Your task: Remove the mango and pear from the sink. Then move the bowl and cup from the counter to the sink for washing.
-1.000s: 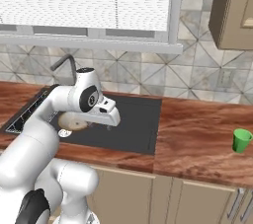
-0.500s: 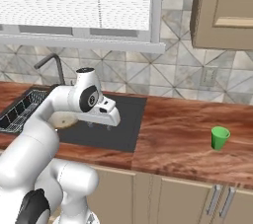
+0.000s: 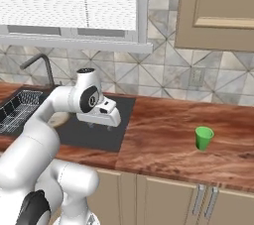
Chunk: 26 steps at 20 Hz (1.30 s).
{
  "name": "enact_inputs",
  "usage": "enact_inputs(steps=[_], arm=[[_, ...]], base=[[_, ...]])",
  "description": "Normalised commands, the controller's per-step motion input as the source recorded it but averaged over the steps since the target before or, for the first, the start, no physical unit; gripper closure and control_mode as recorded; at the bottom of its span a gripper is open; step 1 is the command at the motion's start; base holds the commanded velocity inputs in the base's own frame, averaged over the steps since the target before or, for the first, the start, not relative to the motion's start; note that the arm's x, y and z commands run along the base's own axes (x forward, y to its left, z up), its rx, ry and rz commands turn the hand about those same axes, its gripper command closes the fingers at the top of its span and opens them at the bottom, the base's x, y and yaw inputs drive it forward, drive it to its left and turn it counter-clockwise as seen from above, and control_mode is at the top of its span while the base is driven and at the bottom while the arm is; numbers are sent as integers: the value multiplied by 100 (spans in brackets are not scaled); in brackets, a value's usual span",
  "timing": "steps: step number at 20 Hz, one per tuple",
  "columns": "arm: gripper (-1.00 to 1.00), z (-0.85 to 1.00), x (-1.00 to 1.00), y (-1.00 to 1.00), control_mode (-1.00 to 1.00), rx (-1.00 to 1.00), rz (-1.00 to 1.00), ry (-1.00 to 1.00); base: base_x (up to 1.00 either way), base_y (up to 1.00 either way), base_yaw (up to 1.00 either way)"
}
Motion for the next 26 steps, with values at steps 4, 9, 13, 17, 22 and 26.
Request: enact_inputs(steps=[4, 9, 13, 17, 22, 26], arm=[[-100, 0, 0, 0, 100, 0, 0, 0], [-100, 0, 0, 0, 100, 0, 0, 0], [-100, 0, 0, 0, 100, 0, 0, 0], [-100, 0, 0, 0, 100, 0, 0, 0], [-100, 0, 0, 0, 100, 0, 0, 0], [-100, 0, 0, 0, 100, 0, 0, 0]], base=[[34, -33, 0], [37, -24, 0], [33, -22, 0], [14, -42, 1], [28, -26, 1], [17, -15, 0]])
